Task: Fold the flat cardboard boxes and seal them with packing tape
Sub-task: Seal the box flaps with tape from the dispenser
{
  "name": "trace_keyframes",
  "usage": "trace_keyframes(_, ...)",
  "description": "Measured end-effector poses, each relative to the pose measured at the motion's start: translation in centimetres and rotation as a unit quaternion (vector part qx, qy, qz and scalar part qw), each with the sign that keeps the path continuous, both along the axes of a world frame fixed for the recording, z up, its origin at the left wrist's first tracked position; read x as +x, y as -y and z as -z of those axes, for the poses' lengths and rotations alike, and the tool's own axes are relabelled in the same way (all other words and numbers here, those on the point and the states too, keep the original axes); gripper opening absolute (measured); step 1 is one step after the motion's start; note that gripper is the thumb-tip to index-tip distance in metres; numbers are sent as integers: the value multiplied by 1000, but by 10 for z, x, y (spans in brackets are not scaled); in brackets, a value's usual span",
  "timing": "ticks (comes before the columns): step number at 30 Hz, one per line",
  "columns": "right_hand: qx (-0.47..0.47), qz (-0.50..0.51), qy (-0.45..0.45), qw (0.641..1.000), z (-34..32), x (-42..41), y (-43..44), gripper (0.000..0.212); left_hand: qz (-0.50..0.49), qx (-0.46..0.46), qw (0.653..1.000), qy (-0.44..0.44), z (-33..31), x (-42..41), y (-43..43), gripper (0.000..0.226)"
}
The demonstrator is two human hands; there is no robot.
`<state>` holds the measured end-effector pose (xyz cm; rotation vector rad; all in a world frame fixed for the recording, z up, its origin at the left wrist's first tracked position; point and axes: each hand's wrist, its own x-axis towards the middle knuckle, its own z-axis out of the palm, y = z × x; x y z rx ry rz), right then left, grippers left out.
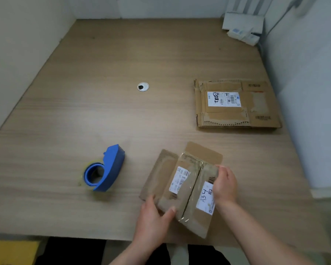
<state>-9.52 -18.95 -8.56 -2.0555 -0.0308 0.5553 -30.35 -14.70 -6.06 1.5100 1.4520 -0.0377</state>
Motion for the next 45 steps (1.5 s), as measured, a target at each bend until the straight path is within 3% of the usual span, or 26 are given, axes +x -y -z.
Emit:
trace_keyframes(3,-41,83,16,996,-6,-8,23,29,-72,-36,994,72,7,17,-25,75)
trace_keyframes(6,-136,47,23,989,-13,-15,57,28,-103,-23,986,133,-1,44,-62,77)
trace_keyframes(9,-228,-92,29,969,-13,-31,84,28,-16,15,992,126,-18,63,-85,73)
trace_keyframes(12,-172,-70,99,978,-24,-32,88,3,131,97,984,69,-27,68,-82,68)
trace_keyframes(13,-135,-49,121,982,-28,-27,84,19,158,114,979,61,-26,69,-78,65)
trace_keyframes(15,-105,-110,144,978,-32,-12,73,47,178,141,973,49,-23,70,-72,60)
trace_keyframes(19,-167,-331,164,914,-32,14,43,80,163,170,972,-10,-15,72,-69,58)
trace_keyframes(24,-237,-369,195,877,-29,19,27,75,76,126,989,3,-12,66,-65,53)
trace_keyframes(30,-270,-464,126,834,-29,15,21,104,-10,133,991,6,-11,62,-73,74)
trace_keyframes(35,-265,-475,97,834,-29,3,11,88,-29,143,989,30,-9,71,-78,81)
trace_keyframes(40,-260,-451,75,851,-29,2,3,103,41,161,986,34,-6,77,-92,87)
trace_keyframes(42,-255,-446,78,855,-32,2,-1,113,42,198,978,38,-10,73,-98,81)
trace_keyframes(45,-249,-435,122,856,-35,3,-5,113,29,340,940,1,-20,50,-105,69)
